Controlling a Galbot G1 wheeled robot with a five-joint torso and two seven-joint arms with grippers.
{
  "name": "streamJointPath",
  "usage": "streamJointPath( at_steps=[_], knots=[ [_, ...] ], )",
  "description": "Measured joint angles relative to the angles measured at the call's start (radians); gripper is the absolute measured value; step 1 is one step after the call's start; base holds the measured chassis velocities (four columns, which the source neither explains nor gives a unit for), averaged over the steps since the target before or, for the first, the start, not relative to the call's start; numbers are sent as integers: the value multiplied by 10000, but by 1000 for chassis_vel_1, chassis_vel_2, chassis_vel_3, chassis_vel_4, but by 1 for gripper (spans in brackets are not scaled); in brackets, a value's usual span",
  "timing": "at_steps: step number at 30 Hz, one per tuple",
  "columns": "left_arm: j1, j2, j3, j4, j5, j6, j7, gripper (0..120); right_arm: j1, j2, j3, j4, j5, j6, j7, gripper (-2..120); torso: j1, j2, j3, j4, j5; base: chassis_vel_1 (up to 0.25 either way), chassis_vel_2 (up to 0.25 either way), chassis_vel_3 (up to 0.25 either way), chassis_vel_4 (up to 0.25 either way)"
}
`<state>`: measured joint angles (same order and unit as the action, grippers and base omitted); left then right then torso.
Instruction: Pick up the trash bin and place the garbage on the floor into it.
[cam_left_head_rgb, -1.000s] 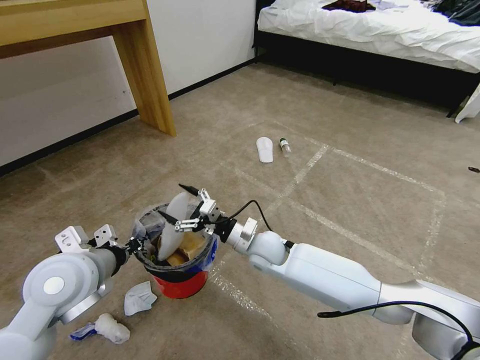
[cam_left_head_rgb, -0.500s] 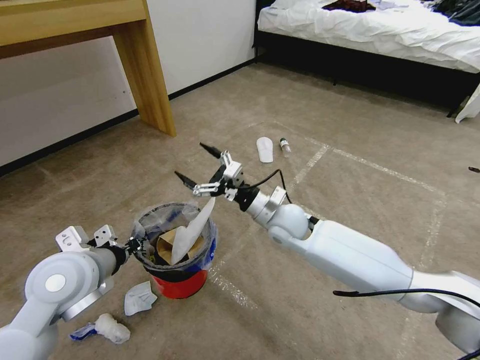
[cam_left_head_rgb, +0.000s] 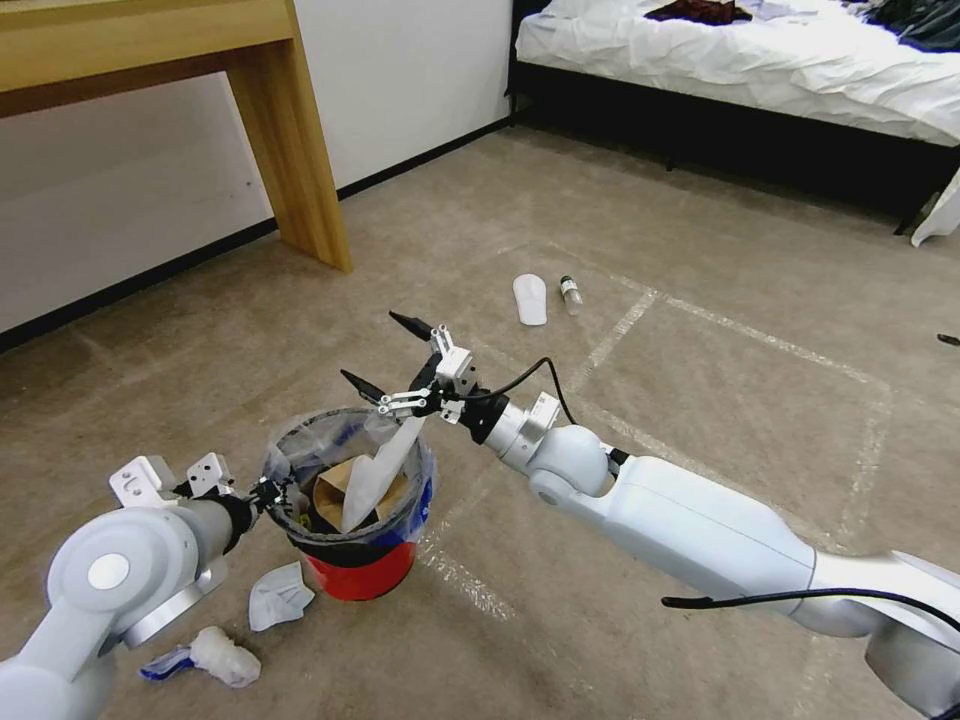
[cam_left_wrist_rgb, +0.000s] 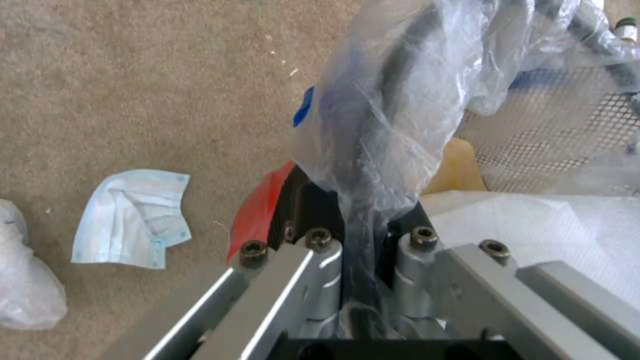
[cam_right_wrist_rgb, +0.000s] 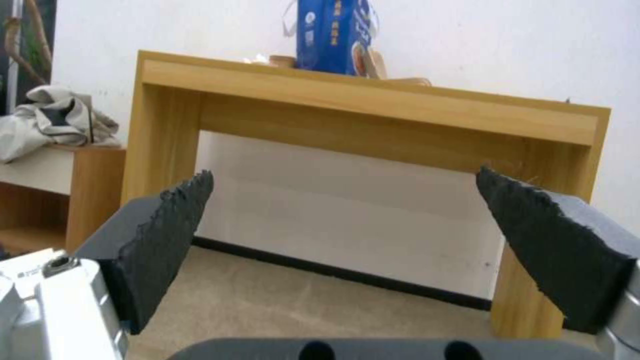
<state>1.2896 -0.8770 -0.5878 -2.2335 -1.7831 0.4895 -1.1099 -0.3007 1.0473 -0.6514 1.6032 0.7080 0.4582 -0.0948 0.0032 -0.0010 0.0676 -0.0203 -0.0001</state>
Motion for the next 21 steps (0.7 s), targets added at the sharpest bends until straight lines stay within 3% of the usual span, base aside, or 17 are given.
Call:
streamJointPath(
  at_steps=[12, 18, 21],
  knots=[
    [-242, -92, 191, 304, 4, 3, 25, 4, 907, -206, 915, -77, 777, 109, 281, 100, 0, 1, 0, 0, -1, 0, 0, 0, 0],
    [-423, -40, 191, 485, -111, -2, 42, 4, 1253, -608, 1921, -206, 920, -205, 1136, 100, 0, 0, 0, 0, 0, 0, 0, 0, 0],
    [-547, 41, 145, 494, -242, -39, -33, 4, 999, -907, 2610, -164, 540, -809, 1985, 100, 1, 1, 0, -2, 1, 0, 0, 0, 0]
  ],
)
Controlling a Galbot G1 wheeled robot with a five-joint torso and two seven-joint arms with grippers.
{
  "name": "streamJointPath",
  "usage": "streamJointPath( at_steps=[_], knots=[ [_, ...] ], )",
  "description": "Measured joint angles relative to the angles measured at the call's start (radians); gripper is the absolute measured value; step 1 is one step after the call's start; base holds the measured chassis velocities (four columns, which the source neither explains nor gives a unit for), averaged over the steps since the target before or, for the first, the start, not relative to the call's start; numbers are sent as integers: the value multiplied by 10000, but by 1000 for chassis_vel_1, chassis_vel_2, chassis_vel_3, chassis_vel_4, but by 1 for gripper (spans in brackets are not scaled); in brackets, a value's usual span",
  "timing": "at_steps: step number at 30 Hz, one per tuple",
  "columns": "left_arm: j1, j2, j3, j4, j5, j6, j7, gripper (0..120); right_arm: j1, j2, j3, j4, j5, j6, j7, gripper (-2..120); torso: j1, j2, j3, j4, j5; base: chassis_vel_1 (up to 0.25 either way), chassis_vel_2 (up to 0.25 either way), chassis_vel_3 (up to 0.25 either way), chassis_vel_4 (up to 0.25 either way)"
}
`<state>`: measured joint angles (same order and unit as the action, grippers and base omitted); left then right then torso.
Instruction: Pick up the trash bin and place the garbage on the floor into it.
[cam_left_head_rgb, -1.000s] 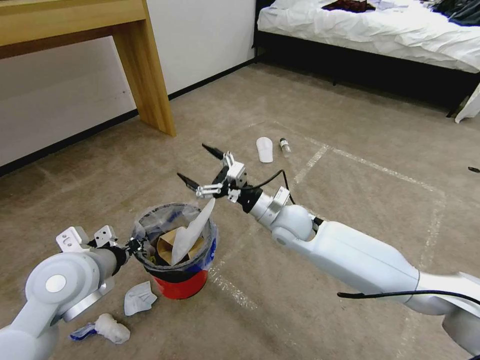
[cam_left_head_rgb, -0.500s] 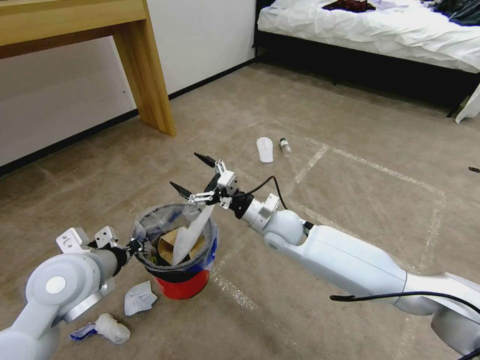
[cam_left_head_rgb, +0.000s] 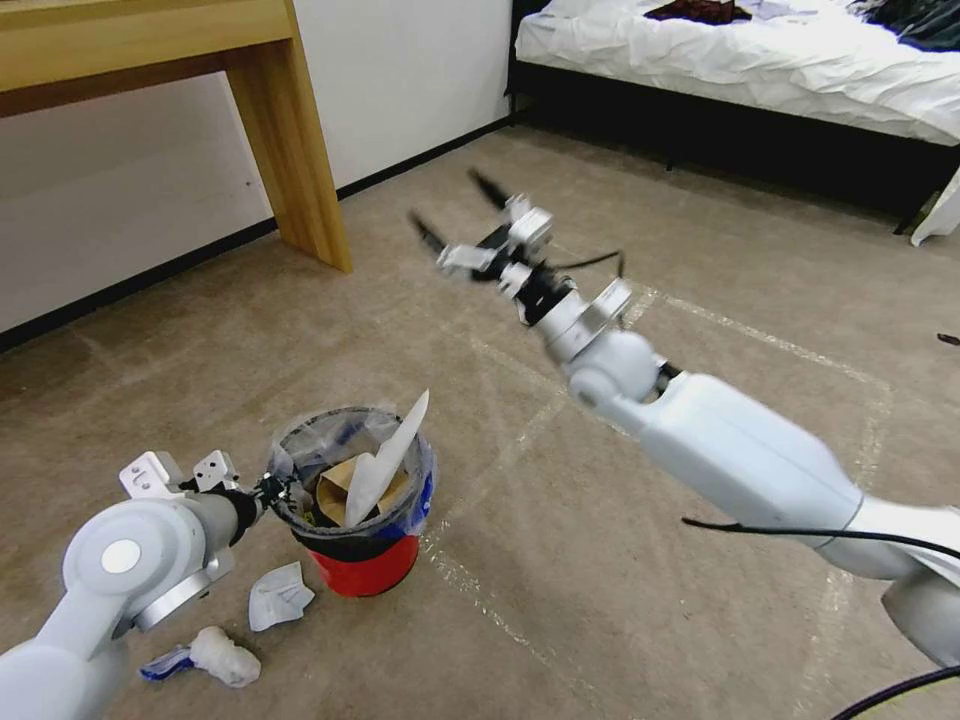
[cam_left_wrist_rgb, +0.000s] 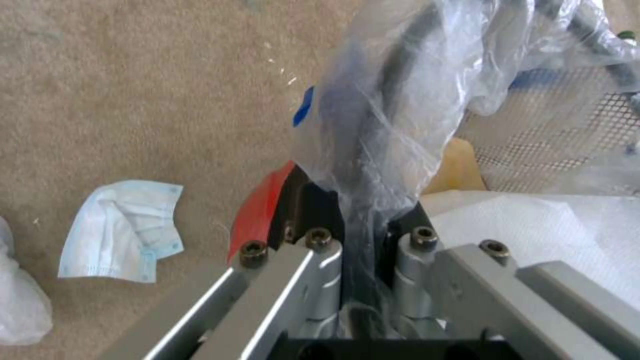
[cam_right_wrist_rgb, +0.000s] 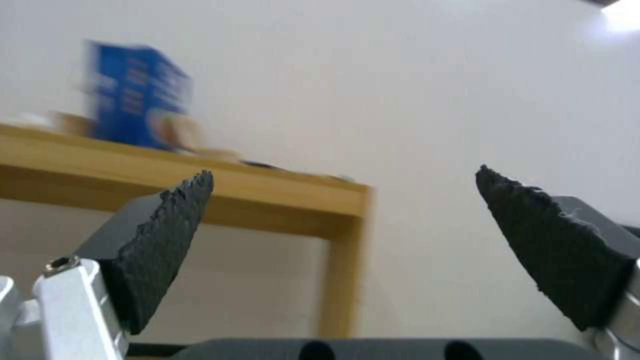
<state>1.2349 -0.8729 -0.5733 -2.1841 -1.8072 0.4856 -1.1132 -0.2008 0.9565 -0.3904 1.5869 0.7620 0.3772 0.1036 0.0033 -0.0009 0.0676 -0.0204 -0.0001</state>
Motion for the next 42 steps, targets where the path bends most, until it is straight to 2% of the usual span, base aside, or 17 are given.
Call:
streamJointPath(
  at_steps=[1, 2, 5, 8, 9, 10, 11, 13, 16, 19, 22, 28, 36, 42],
  knots=[
    [2, 46, -28, -4, -24, -6, -43, 4, -349, -182, 397, 124, -260, -308, 509, 100, 0, 0, 0, 1, 0, 0, 0, 0, 0],
    [2, 46, -28, -4, -24, -6, -43, 4, -349, -182, 397, 124, -260, -308, 509, 100, 0, 0, 0, 1, 0, 0, 0, 0, 0],
    [85, 151, -244, -65, -173, -32, -145, 4, -1891, -560, 1504, 759, -969, -1284, 2249, 100, 0, 0, 0, 0, 2, 0, 0, 0, 0],
    [101, 171, -312, -76, -200, -51, -166, 4, -2438, -633, 1910, 959, -1068, -1484, 2596, 100, 0, -1, 0, 0, 2, 0, 0, 0, 0],
    [139, 215, -398, -100, -231, -54, -185, 4, -3024, -703, 2430, 1149, -1175, -1666, 2767, 100, 0, 0, 0, -1, 4, 0, 0, 0, 0],
    [198, 273, -476, -134, -252, -54, -189, 4, -3723, -748, 3141, 1273, -1448, -1797, 2795, 100, -1, 0, -2, 1, -2, 0, 0, 0, 0],
    [198, 273, -476, -134, -252, -54, -189, 4, -3723, -748, 3141, 1273, -1448, -1797, 2795, 100, -1, 0, -2, 1, -2, 0, 0, 0, 0],
    [274, 384, -606, -199, -253, -48, -189, 4, -4593, -724, 3949, 1273, -1772, -1821, 2732, 100, 0, 0, -2, -1, 3, 0, 0, 0, 0],
    [298, 429, -676, -242, -250, -62, -202, 4, -5162, -693, 4374, 1327, -1864, -1865, 2730, 100, 0, 1, -3, 0, 2, 0, 0, 0, 0],
    [458, 436, -815, -349, -210, -85, -405, 4, -6695, -534, 5207, 1567, -1865, -2002, 2739, 100, 0, 0, -3, -2, 1, 0, 0, 0, 0],
    [602, 449, -940, -456, -230, -37, -549, 4, -7437, -356, 5598, 1649, -1931, -1876, 2740, 100, 0, 0, -2, 0, -1, 0, 0, 0, 0],
    [689, 514, -1187, -552, -265, 0, -673, 4, -8141, -50, 5930, 1652, -2459, -1592, 2757, 100, 0, 1, -2, 1, -1, 0, 0, 0, 0],
    [753, 677, -1486, -632, -559, -1, -951, 4, -9540, 863, 6326, 1825, -4377, -1068, 2708, 100, 1, 1, 0, 1, 0, 0, 0, 0, 0],
    [760, 673, -1551, -632, -613, -12, -964, 4, -9948, 1196, 6506, 1988, -4891, -830, 2625, 100, 1, 1, -1, 2, -2, 0, 0, 0, 0]
  ],
)
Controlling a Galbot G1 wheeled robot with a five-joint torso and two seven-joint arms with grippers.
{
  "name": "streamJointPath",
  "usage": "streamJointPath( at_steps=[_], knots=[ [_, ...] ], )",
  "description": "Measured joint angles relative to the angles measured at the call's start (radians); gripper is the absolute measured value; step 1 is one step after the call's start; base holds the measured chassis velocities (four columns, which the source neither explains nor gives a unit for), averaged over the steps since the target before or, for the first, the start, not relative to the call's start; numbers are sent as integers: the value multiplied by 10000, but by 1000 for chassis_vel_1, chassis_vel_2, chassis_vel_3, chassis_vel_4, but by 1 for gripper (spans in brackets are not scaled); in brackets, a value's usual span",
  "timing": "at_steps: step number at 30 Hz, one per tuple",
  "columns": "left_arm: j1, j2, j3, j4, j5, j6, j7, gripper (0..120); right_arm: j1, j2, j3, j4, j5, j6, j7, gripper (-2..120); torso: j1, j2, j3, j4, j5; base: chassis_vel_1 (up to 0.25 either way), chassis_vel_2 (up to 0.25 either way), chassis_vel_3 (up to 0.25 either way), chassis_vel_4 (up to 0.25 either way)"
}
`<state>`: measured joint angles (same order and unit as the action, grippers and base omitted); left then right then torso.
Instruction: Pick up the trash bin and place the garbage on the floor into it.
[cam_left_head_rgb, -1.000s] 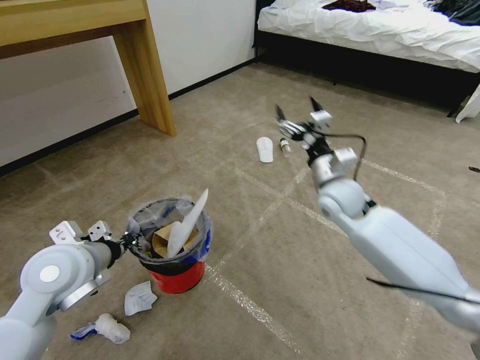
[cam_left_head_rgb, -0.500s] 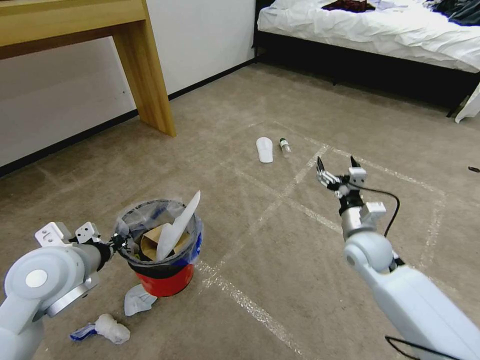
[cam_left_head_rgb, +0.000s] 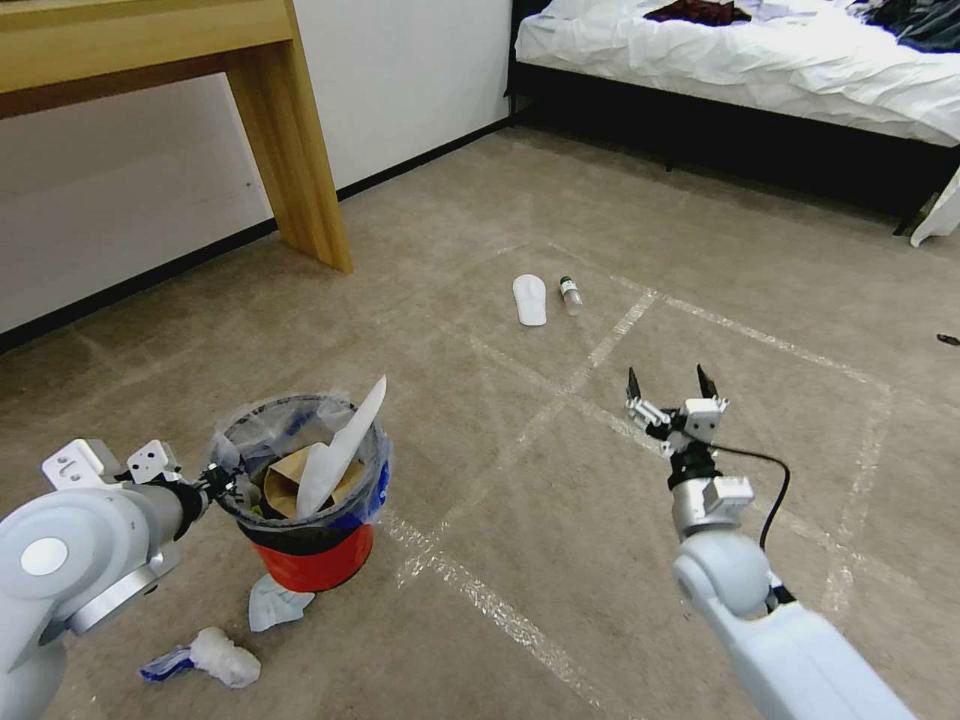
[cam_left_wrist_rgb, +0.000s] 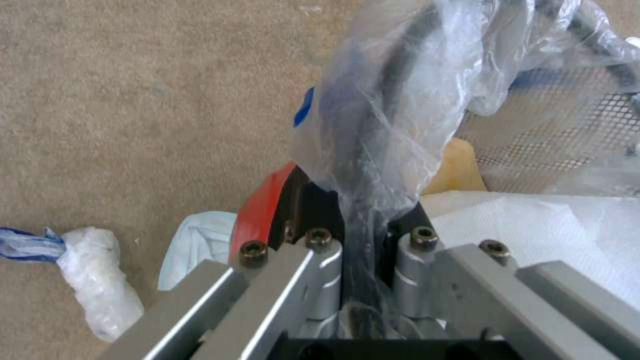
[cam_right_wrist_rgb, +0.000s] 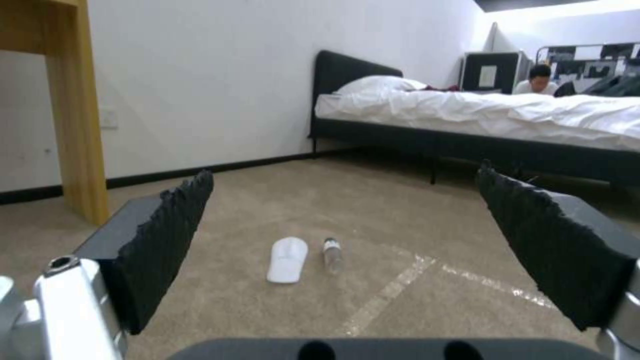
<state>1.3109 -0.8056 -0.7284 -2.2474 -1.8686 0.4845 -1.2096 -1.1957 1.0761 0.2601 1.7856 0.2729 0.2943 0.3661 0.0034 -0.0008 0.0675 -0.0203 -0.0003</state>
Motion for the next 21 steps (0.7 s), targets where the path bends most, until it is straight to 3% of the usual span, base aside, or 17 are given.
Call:
streamJointPath(
  at_steps=[21],
  knots=[
    [194, -254, 6, -317, -13, 167, -72, 4, -485, 1107, 258, -85, -594, 379, -220, 100, 0, 0, 0, -1, 2, 0, 0, 0, 0]
  ],
)
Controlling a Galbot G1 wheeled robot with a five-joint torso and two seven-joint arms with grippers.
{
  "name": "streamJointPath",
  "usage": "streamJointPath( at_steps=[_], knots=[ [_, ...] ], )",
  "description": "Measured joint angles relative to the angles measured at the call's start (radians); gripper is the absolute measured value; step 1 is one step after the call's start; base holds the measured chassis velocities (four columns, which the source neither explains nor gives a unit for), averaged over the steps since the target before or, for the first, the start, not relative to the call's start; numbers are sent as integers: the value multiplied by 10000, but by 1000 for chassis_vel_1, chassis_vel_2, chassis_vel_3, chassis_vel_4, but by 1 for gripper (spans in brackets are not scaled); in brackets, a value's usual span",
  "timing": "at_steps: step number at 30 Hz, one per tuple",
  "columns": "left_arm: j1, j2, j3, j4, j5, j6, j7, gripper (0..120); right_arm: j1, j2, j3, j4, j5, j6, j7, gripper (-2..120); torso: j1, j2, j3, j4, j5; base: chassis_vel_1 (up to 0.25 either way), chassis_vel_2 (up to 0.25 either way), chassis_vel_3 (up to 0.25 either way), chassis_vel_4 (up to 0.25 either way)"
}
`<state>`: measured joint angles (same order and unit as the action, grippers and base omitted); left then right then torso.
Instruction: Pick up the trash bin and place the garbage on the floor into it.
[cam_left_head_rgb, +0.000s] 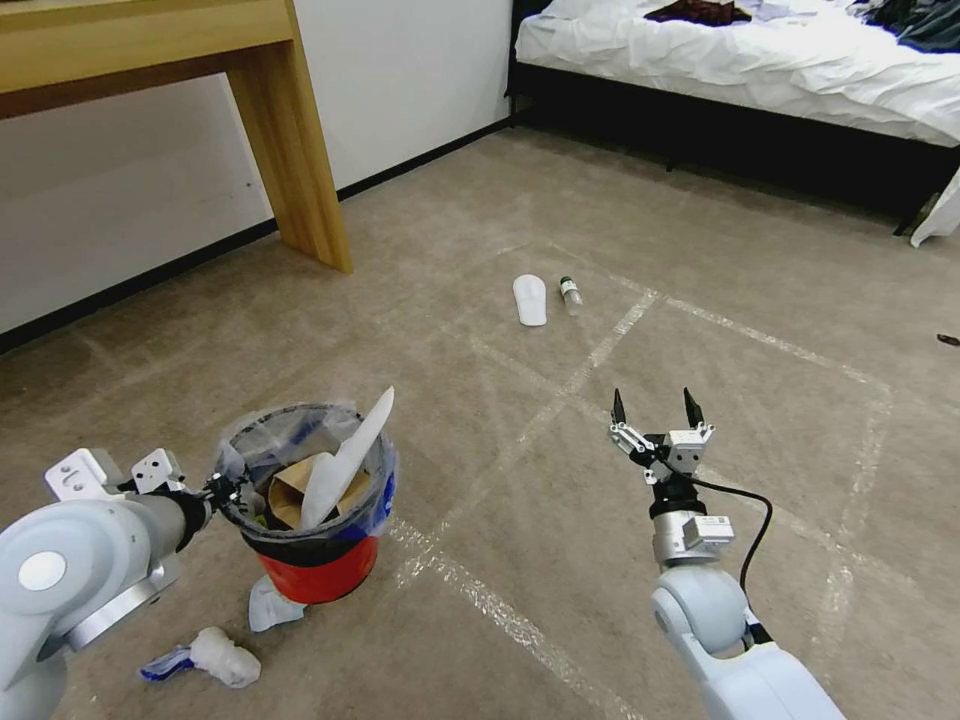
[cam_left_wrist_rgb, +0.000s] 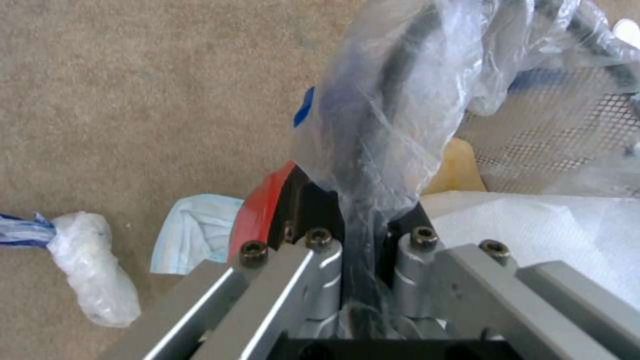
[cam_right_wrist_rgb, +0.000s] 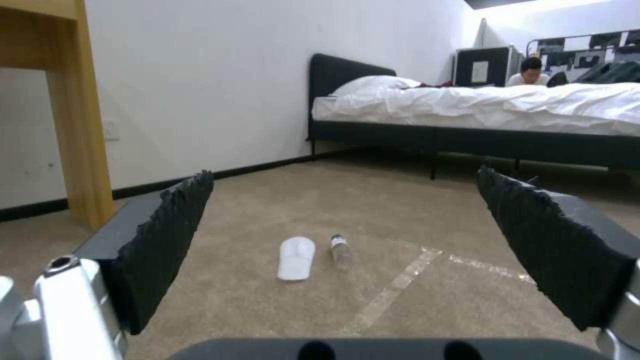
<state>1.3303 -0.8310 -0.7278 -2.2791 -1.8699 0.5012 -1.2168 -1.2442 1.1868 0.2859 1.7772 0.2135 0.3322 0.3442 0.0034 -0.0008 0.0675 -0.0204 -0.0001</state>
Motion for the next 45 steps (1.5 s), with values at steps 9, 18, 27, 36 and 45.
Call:
streamJointPath(
  at_steps=[9, 18, 27, 36, 45],
  knots=[
    [-12, -31, -9, 6, -34, -9, -24, 4, 43, -46, 0, -169, 6, 74, -61, 100, 0, 0, 0, 0, -1, 0, 0, 0, 0],
    [-46, 83, 86, 25, -33, 5, -12, 4, 171, -24, -45, -336, 63, 172, -92, 100, -1, 0, 0, 1, 0, -50, 45, 56, -55],
    [-132, 95, 315, 111, 130, 42, 57, 4, 92, 97, 30, -403, 111, 255, -113, 100, -1, 0, 1, -1, -2, -145, 143, 152, -150],
    [-167, 152, 380, 148, 185, 78, 99, 4, 76, 261, 29, -425, 97, 299, -130, 100, 0, 0, 1, 1, 0, -183, 186, 187, -201],
    [-191, 140, 439, 189, 271, 104, 128, 4, 83, 378, 21, -462, 42, 353, -139, 100, 0, 0, -1, 0, 0, -202, 205, 201, -196]
  ],
)
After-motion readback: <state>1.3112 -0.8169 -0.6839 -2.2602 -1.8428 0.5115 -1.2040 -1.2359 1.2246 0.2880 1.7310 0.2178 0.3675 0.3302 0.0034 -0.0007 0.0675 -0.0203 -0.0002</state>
